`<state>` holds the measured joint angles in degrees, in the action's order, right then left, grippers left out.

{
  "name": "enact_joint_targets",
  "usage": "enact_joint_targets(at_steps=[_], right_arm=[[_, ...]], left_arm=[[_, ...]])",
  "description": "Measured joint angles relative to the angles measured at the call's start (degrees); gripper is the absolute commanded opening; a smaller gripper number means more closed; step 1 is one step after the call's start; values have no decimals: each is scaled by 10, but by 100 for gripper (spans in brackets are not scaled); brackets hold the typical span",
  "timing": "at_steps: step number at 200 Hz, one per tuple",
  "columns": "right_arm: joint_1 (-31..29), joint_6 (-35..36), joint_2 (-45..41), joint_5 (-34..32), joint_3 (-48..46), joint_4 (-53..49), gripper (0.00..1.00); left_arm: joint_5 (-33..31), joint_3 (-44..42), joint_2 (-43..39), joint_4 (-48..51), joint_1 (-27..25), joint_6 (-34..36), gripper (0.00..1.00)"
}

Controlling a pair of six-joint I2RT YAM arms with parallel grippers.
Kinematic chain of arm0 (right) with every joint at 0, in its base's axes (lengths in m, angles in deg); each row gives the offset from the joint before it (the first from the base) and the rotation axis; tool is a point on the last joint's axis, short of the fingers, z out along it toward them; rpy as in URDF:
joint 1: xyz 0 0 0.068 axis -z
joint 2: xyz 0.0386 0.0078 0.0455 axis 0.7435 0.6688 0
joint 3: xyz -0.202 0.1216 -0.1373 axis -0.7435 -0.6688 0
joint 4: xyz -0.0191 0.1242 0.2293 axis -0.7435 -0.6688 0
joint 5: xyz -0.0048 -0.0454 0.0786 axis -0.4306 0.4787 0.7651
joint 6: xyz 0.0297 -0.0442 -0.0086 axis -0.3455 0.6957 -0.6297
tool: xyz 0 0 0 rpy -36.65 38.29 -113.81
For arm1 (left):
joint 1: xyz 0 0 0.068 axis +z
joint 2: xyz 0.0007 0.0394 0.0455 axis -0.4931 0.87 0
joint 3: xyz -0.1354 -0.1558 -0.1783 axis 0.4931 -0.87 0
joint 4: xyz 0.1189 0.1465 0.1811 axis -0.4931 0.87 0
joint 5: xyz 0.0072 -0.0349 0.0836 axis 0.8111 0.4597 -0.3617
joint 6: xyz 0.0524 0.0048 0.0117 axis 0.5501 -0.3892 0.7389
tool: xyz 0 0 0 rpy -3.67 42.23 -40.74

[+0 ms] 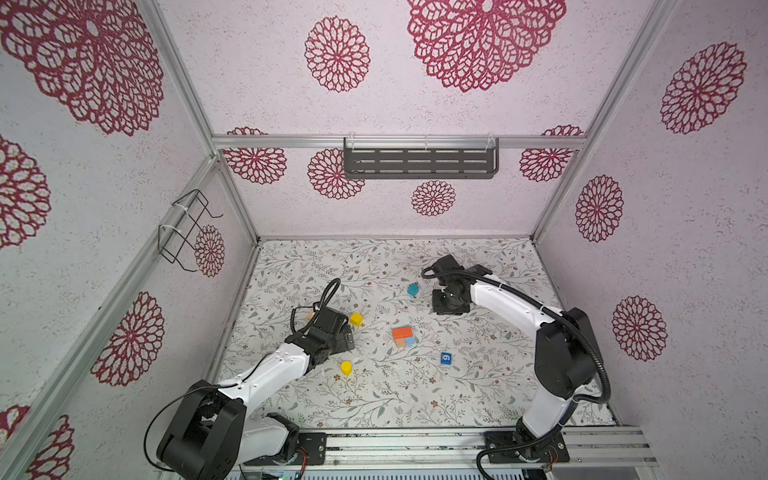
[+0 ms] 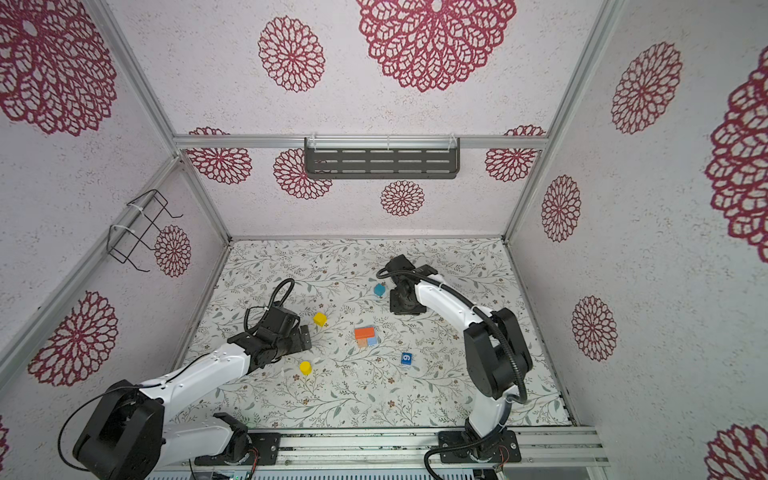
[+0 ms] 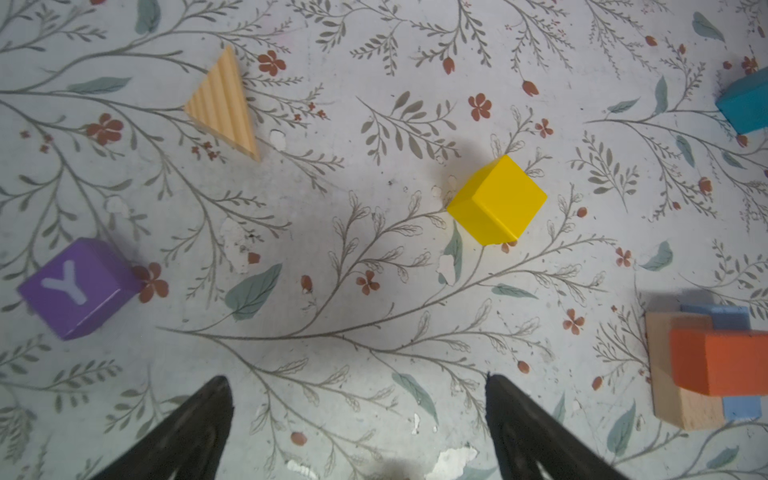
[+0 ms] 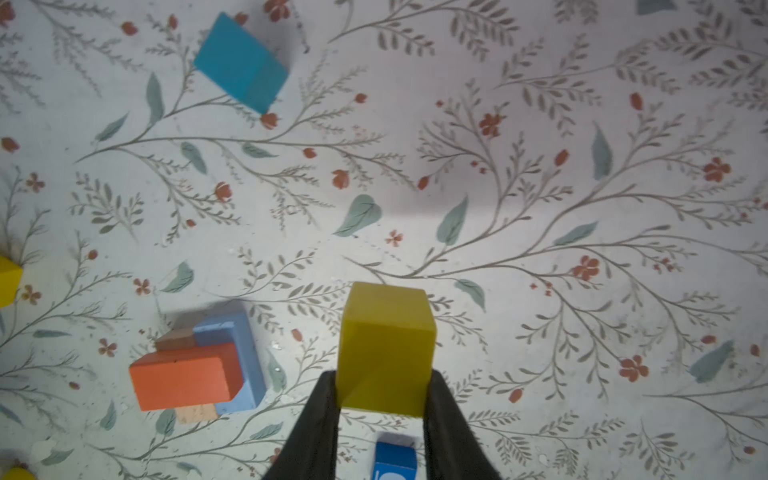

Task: Build the wood block tower
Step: 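Carry the yellow cube with the right gripper over the orange-red block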

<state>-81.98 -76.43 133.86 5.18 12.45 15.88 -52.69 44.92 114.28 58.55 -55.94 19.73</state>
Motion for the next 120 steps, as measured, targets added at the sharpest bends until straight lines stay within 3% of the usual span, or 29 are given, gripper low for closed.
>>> enact_joint_targets(at_steps=[61, 120], right_arm=[[-87, -7, 24, -4, 58, -20, 24], [-139, -18, 77, -7, 105, -26, 24]], left_arm=[[-37, -21, -59, 4, 17, -22, 97], [-37, -27, -65, 4, 29, -32, 97]])
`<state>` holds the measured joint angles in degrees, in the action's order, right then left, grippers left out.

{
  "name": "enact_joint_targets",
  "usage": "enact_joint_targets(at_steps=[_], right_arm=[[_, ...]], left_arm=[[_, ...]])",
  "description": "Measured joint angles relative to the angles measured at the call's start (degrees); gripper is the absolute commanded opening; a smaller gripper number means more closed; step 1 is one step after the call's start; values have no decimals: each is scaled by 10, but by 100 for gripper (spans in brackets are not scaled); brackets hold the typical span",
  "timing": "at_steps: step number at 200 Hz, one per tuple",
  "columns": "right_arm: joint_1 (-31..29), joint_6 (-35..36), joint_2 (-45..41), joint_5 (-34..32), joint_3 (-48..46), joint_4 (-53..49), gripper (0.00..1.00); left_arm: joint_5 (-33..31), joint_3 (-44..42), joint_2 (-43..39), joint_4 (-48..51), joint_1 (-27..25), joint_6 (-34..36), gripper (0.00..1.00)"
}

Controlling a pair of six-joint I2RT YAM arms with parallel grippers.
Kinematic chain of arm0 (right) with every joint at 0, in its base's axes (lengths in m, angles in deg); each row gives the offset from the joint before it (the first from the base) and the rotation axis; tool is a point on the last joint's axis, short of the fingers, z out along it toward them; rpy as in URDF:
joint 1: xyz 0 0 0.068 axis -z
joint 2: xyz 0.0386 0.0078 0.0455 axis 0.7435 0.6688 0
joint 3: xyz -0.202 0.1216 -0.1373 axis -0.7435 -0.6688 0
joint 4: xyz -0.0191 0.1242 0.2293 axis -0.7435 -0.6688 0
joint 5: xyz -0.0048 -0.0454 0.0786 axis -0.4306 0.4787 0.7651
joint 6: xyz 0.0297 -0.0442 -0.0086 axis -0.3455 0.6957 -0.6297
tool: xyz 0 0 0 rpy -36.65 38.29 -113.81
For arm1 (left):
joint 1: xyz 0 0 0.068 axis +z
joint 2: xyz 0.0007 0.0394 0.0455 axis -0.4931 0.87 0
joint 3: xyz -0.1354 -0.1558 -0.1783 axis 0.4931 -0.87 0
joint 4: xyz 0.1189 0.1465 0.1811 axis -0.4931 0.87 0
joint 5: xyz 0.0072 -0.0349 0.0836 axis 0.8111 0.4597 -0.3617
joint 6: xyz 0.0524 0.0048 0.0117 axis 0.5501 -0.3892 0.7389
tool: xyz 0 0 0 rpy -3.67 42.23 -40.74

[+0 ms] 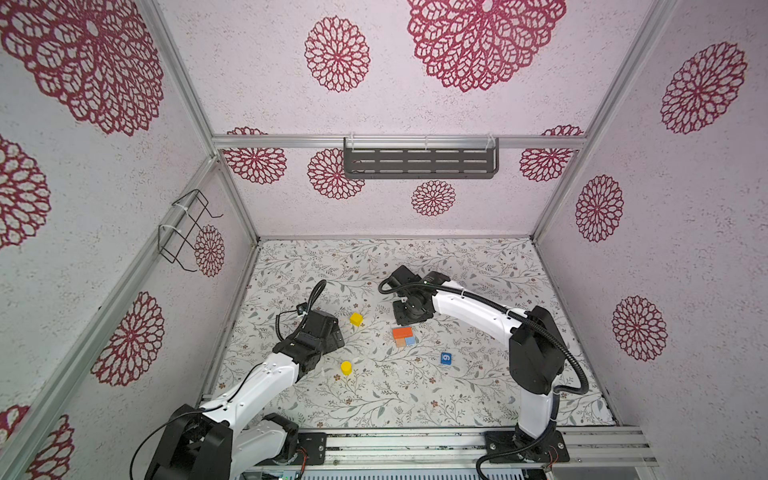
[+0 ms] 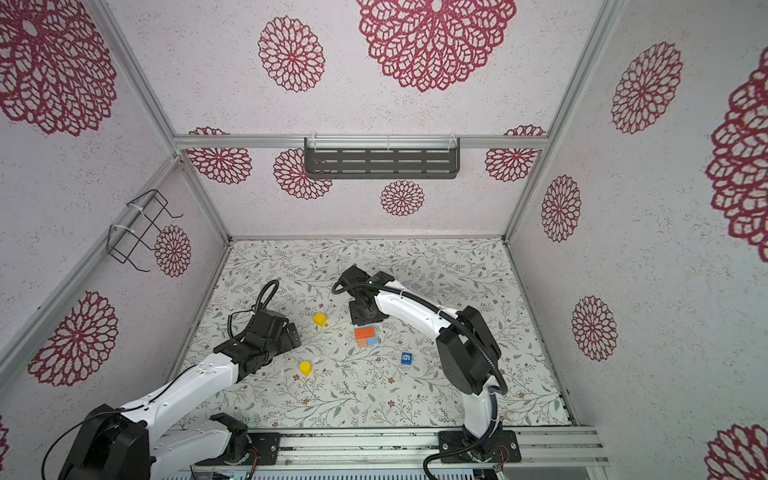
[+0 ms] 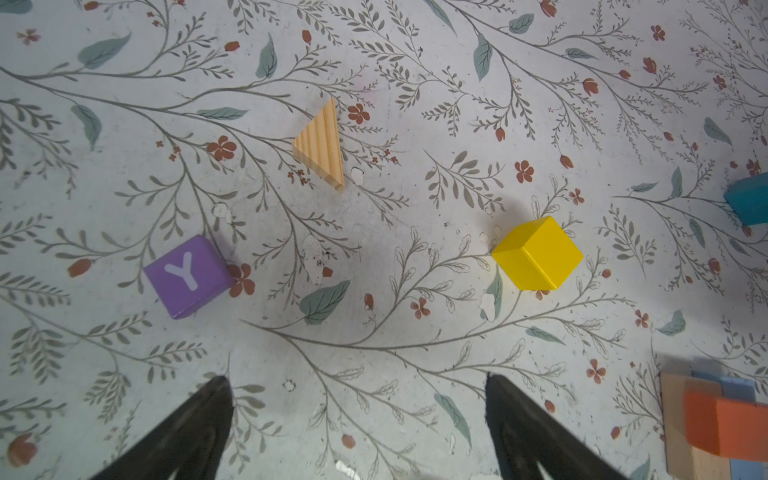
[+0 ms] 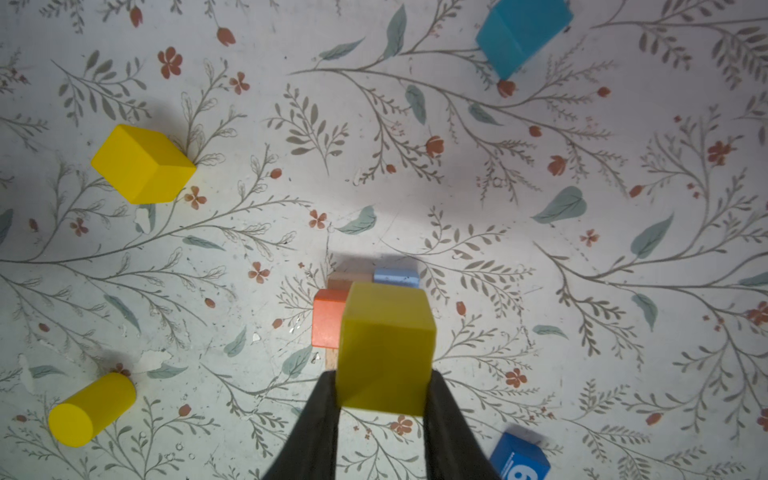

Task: Build the wood block tower
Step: 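Carry the yellow cube with the right gripper over the orange-red block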

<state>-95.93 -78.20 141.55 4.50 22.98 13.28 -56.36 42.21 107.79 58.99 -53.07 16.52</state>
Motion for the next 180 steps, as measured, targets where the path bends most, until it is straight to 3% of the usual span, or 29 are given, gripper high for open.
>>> enact_joint_targets(at_steps=[89, 180], right_arm=[[-43, -18, 26, -9, 14, -5, 23], [-48, -34, 30, -23, 12, -6, 23]], left_arm=[[3, 0, 0, 0, 9, -6, 97], [11, 0, 4, 0, 13, -6, 97]])
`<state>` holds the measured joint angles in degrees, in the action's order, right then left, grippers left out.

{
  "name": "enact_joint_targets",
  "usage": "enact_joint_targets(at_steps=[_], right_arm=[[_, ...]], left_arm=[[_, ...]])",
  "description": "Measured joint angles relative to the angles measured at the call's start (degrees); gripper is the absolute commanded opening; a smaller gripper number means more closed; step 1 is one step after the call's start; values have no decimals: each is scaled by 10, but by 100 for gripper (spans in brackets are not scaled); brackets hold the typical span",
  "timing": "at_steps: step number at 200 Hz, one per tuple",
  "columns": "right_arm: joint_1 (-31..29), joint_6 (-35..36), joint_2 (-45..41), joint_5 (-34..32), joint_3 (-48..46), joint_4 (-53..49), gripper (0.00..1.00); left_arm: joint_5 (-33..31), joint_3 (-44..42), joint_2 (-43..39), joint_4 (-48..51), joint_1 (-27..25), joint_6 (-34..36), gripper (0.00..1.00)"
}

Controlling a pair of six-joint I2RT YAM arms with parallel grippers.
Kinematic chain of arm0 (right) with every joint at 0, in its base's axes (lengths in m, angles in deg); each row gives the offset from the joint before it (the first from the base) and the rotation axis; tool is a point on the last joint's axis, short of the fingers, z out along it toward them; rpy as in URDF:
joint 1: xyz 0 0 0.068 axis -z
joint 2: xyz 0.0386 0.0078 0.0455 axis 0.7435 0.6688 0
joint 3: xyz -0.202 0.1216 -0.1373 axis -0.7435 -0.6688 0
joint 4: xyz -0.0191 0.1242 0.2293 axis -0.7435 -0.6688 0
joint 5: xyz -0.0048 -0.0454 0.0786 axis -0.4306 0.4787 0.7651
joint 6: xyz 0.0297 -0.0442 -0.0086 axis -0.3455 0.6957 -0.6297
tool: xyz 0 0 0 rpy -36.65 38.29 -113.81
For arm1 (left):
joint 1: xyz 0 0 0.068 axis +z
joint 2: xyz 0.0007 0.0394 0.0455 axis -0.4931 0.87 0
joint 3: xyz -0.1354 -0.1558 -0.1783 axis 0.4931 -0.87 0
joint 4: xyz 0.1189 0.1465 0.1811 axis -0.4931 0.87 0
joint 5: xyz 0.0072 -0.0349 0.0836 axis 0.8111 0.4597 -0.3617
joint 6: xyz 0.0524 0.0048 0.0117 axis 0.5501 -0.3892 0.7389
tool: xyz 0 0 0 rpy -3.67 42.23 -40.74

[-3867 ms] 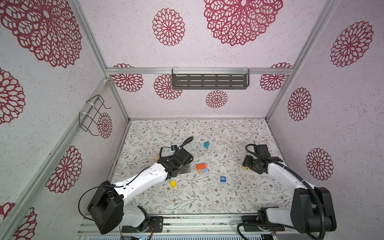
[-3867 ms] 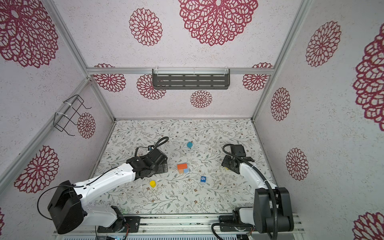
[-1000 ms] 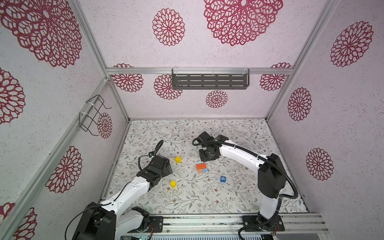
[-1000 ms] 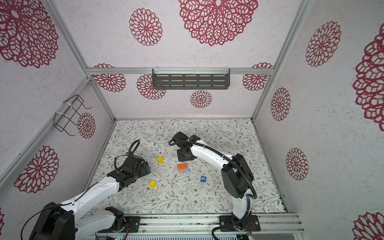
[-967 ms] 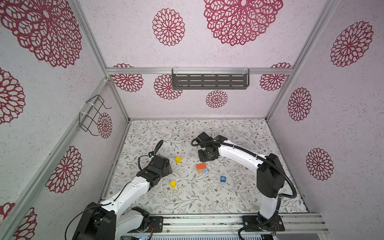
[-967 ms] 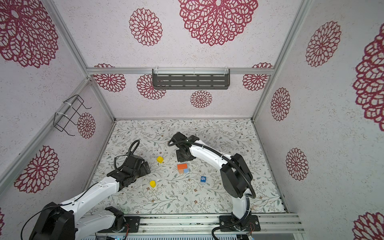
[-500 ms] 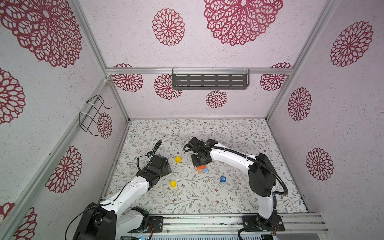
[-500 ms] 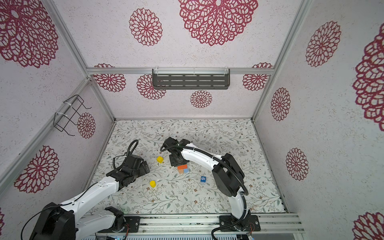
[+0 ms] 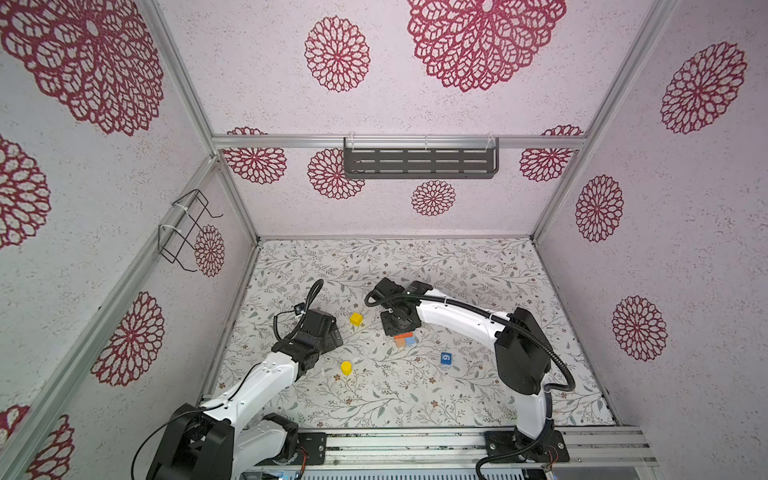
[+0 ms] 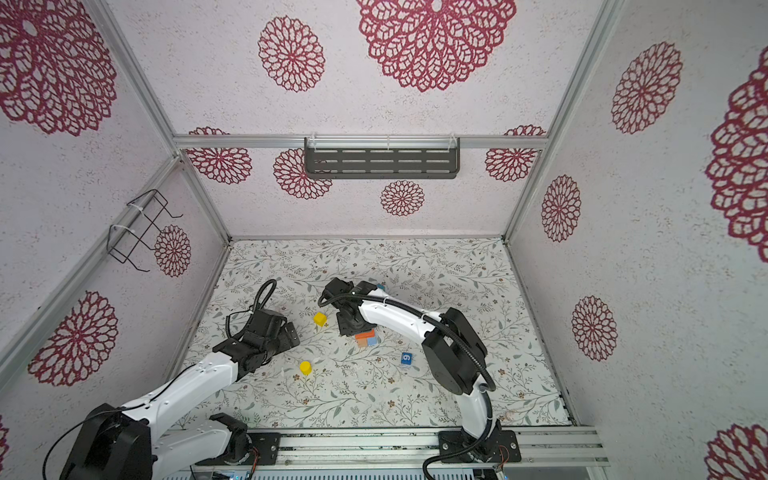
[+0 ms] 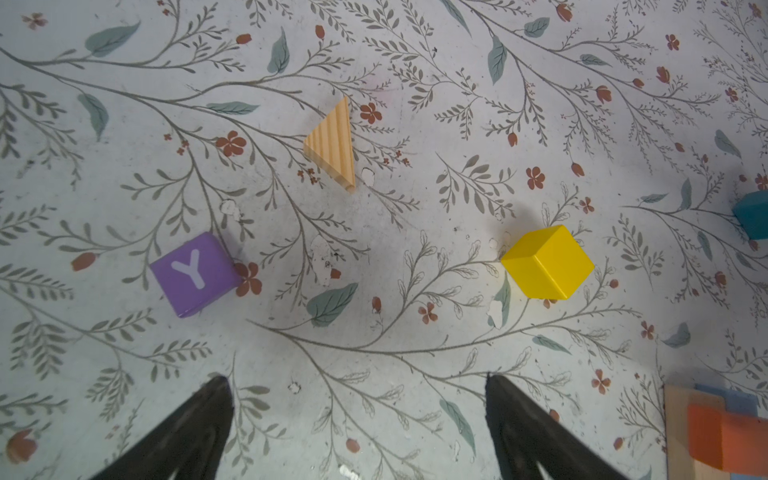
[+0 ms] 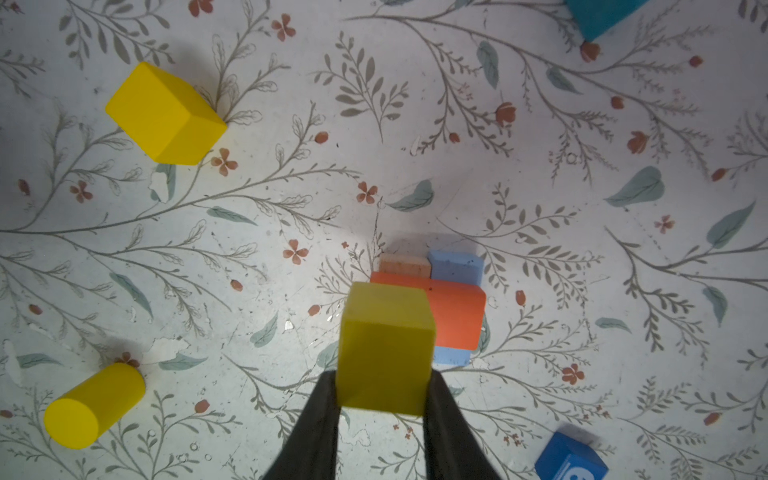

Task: Build the wood block tower
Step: 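Carry the yellow cube with the right gripper over the orange-red block, then lower the yellow cube onto the orange-red block and open the right gripper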

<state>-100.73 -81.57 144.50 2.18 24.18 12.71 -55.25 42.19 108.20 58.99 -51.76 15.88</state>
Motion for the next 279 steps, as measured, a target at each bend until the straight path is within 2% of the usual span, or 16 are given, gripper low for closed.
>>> enact_joint_targets(at_steps=[198, 241, 279], right_arm=[[0, -26, 20, -4, -16, 11, 24], [0, -29, 20, -4, -19, 13, 46], [0, -32, 20, -4, -34, 15, 58]], left_arm=[[5, 0, 7, 0, 3, 0, 97], [6, 0, 7, 0, 3, 0, 97], [9, 0, 6, -1, 3, 1, 97]])
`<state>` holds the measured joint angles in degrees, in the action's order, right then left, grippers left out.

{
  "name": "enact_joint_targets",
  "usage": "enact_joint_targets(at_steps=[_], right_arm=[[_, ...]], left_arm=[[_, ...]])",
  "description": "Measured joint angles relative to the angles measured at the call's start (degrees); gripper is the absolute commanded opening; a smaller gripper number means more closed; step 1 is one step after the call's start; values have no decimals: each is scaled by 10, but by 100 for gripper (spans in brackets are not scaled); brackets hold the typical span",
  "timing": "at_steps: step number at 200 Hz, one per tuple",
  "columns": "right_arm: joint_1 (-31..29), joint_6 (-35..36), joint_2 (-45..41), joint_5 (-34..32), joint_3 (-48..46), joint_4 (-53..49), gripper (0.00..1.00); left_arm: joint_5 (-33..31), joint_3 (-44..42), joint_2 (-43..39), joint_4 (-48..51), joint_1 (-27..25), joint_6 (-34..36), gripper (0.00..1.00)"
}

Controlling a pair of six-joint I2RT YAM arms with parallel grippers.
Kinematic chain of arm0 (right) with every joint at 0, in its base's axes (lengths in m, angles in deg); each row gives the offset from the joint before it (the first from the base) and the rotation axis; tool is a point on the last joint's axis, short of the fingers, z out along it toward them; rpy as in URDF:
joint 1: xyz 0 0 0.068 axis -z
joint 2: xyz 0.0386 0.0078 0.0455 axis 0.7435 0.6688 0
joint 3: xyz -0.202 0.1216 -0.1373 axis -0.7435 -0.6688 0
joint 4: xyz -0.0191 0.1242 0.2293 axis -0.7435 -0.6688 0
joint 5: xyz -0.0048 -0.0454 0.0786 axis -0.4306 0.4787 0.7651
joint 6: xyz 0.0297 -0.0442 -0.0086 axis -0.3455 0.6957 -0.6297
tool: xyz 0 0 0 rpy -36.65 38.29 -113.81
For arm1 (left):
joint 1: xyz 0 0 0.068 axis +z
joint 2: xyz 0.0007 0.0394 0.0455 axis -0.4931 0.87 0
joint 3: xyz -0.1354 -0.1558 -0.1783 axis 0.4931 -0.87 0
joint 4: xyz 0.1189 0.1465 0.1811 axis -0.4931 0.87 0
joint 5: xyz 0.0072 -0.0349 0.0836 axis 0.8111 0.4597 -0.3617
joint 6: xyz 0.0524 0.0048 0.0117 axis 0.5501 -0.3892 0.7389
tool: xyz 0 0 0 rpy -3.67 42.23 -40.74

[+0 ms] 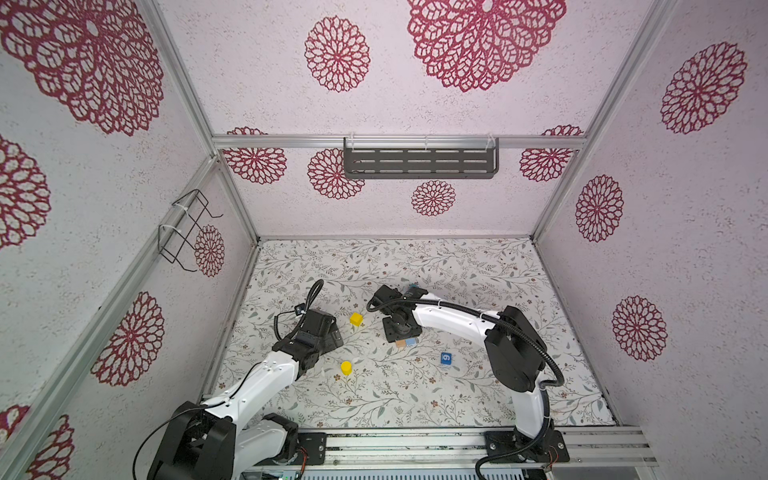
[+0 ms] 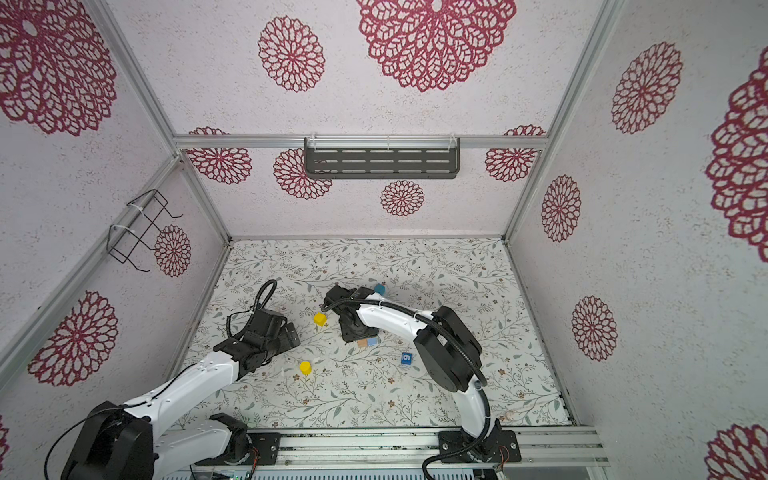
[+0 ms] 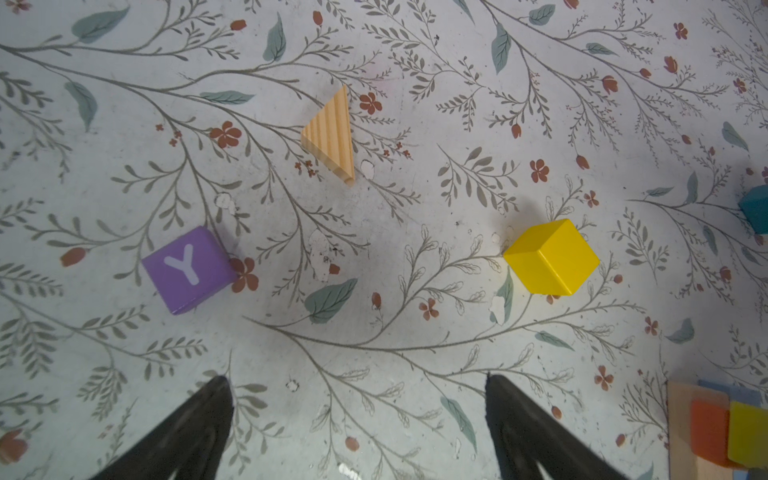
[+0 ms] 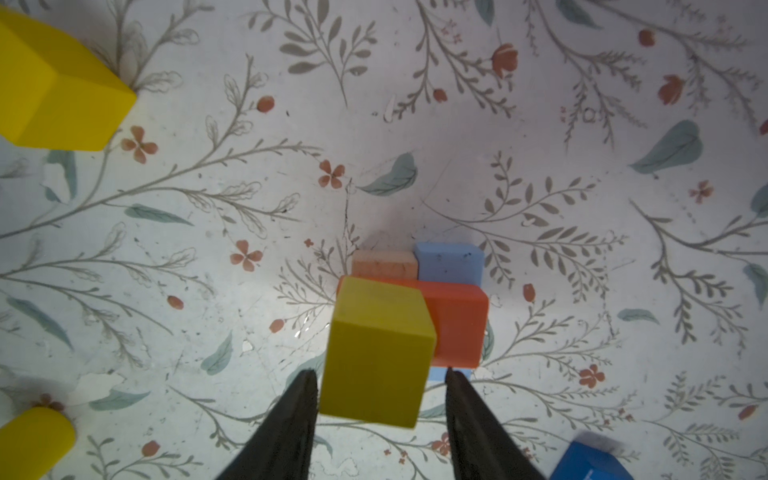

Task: Build the wood block tower
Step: 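Lower the yellow cube onto the orange-red block and open the right gripper, then raise the right gripper and move it to the teal cube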

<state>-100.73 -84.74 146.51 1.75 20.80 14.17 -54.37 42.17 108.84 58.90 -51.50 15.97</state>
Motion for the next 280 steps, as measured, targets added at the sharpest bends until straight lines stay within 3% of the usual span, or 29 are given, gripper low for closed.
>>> enact_joint_targets(at_steps=[35, 67, 120, 178, 204, 268, 280], right_arm=[[0, 3, -7, -1, -1, 1, 66], [0, 26, -44, -3, -1, 2, 68], [43, 109, -92, 12, 17, 3, 47], [157, 214, -92, 56, 19, 19, 41], [193, 257, -76, 63, 48, 19, 48], [227, 324, 19, 86, 128, 24, 48], [233, 332, 42, 91, 145, 24, 52]], left_arm=[[14, -3, -6, -6, 0, 11, 97], [35, -16, -19, -16, 0, 17, 97], [56, 33, 5, -3, 0, 19, 97], [61, 112, 43, 11, 0, 9, 97], [62, 155, 79, 31, 0, 11, 97], [63, 247, 111, 58, 0, 23, 97], [66, 257, 115, 60, 0, 25, 97]])
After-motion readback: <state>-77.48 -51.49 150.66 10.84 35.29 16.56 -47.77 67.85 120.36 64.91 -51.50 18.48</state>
